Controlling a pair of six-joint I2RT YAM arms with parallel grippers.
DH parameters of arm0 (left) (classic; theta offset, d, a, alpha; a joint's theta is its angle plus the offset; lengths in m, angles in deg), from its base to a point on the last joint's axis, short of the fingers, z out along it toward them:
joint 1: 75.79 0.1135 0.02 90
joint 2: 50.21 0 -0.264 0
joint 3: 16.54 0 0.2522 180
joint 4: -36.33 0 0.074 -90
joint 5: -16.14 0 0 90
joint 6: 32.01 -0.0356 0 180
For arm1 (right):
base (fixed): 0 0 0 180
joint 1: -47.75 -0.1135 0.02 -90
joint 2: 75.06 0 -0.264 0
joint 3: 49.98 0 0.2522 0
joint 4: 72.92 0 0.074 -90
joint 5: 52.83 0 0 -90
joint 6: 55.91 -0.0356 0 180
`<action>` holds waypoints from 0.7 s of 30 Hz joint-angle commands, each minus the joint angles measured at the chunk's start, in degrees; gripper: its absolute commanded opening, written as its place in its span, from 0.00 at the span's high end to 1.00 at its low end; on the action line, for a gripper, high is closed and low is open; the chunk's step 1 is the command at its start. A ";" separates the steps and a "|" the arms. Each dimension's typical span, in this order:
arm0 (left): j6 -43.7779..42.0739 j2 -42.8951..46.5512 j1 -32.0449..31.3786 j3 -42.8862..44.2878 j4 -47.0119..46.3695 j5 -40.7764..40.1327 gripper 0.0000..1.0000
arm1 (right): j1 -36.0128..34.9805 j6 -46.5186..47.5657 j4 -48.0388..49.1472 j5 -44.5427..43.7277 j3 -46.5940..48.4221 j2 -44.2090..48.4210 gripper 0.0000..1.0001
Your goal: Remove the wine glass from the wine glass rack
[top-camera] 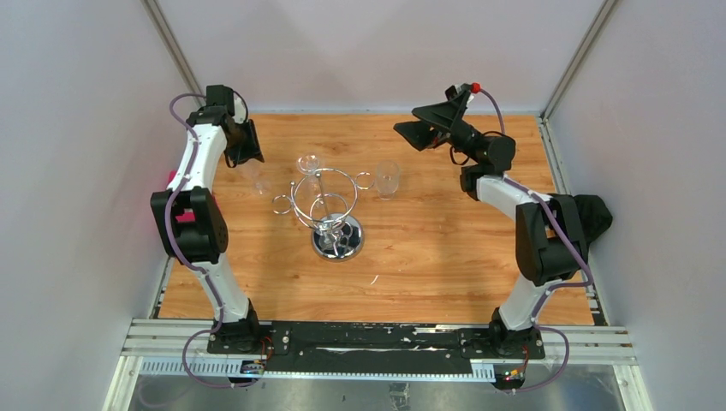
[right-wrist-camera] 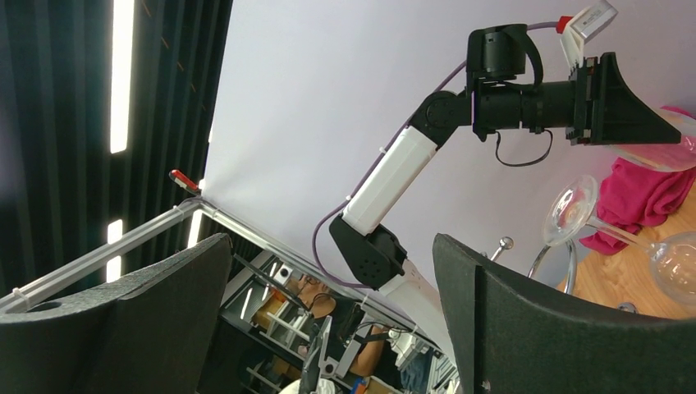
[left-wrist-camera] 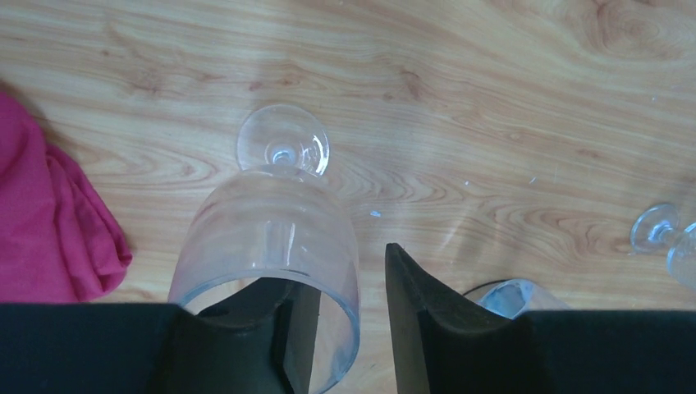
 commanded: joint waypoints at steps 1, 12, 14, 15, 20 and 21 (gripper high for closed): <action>-0.66 0.01 0.45 -0.11 1.86 -2.49 0.57 | 0.95 1.10 3.68 1.27 -0.38 -1.36 0.02; -0.69 5.18 0.46 3.95 3.90 -2.69 0.48 | 0.89 1.34 3.68 1.77 -0.29 -1.78 0.02; -0.45 5.82 0.44 4.66 3.90 -2.16 0.48 | 0.79 1.32 3.66 1.79 -0.40 -1.77 0.02; -0.30 6.11 0.45 5.01 3.91 -1.96 0.48 | 0.73 1.36 3.68 1.88 -0.42 -1.81 0.02; 0.32 7.25 0.46 7.36 4.05 -1.24 0.48 | 0.29 1.59 3.66 2.21 -0.02 -2.04 0.02; 0.43 7.57 0.42 7.95 4.26 -1.31 0.48 | 0.20 1.60 3.68 2.34 0.20 -2.21 0.02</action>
